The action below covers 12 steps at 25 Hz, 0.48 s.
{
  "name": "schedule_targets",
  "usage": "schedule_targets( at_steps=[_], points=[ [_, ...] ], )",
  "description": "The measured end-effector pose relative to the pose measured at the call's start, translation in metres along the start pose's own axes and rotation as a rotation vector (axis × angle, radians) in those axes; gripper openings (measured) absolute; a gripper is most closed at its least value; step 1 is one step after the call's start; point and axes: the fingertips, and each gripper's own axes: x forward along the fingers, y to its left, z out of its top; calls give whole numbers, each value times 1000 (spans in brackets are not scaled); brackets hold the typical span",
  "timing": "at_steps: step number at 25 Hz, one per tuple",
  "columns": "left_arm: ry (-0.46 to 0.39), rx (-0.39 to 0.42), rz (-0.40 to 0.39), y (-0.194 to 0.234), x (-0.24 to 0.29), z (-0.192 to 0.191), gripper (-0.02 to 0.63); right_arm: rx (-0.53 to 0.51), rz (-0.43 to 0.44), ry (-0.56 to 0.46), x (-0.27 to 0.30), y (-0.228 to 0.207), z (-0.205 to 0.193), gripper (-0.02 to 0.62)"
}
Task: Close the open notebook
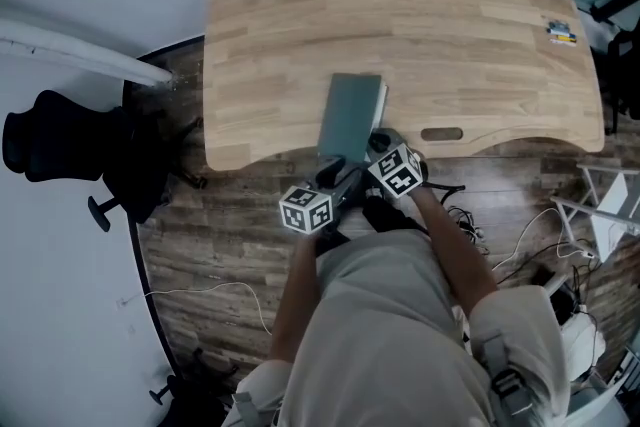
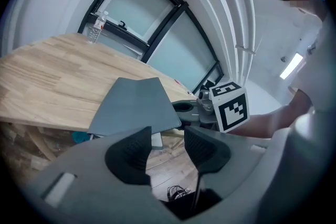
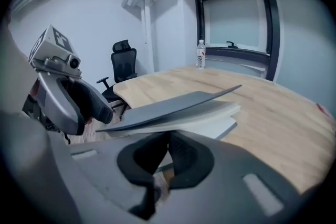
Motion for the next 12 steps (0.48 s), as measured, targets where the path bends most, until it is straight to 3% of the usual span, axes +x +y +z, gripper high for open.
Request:
schedule_targets(
  at_steps=[8,12],
  points=[
    [18,-20,-14,11,-9,-9,203,117,-71,13,-13,-11,-21,2],
    [26,31,-46,13,-7,1,202,203,-138,-10,-20,-16,-25,2]
  ],
)
